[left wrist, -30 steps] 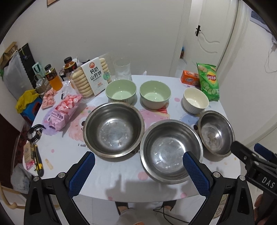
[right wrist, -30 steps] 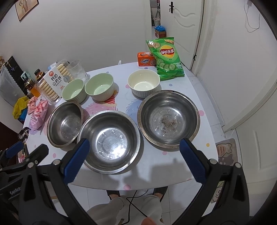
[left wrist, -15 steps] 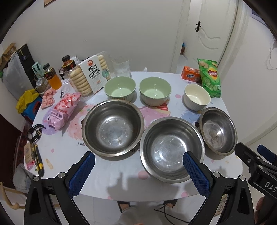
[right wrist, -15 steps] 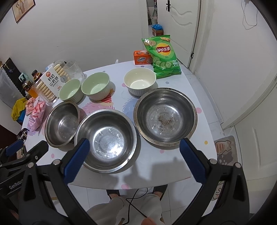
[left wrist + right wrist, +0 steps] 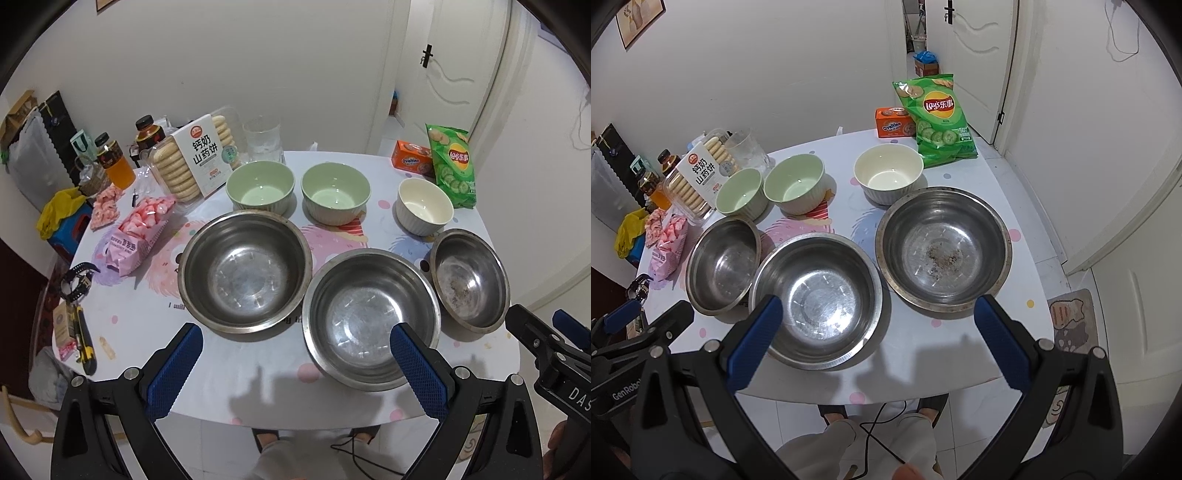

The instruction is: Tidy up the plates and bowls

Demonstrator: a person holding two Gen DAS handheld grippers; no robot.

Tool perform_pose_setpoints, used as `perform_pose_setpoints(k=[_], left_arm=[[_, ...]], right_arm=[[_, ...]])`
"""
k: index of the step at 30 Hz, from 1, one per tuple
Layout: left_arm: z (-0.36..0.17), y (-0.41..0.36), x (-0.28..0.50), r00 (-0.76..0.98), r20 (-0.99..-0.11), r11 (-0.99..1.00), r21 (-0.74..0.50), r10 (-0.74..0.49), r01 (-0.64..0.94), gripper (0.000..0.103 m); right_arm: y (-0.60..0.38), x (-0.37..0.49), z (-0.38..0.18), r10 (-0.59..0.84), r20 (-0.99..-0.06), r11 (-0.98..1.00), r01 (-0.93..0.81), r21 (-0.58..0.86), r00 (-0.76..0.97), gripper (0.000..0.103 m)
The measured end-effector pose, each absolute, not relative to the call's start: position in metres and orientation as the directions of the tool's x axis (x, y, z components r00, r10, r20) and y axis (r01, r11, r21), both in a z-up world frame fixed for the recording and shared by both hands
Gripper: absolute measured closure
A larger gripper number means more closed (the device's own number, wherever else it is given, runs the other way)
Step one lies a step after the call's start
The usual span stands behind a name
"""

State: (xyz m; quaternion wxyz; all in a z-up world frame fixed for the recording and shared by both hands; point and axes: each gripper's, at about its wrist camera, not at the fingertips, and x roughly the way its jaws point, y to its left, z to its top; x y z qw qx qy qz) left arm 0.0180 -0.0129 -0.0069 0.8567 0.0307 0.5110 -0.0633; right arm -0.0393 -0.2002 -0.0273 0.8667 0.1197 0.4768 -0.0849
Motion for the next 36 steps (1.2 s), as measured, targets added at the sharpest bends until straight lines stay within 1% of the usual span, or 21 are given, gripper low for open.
perform_pose_setpoints(k=[36], left_arm=[[-0.01,-0.012,0.0208,0.467,-0.881,0.99,-0.006,-0.072,0.141,0.0]], right_arm=[[-0.201,-0.0367,-0.0273,-0.035,-0.849,0.956,0.264,0.125,0.527,0.0]])
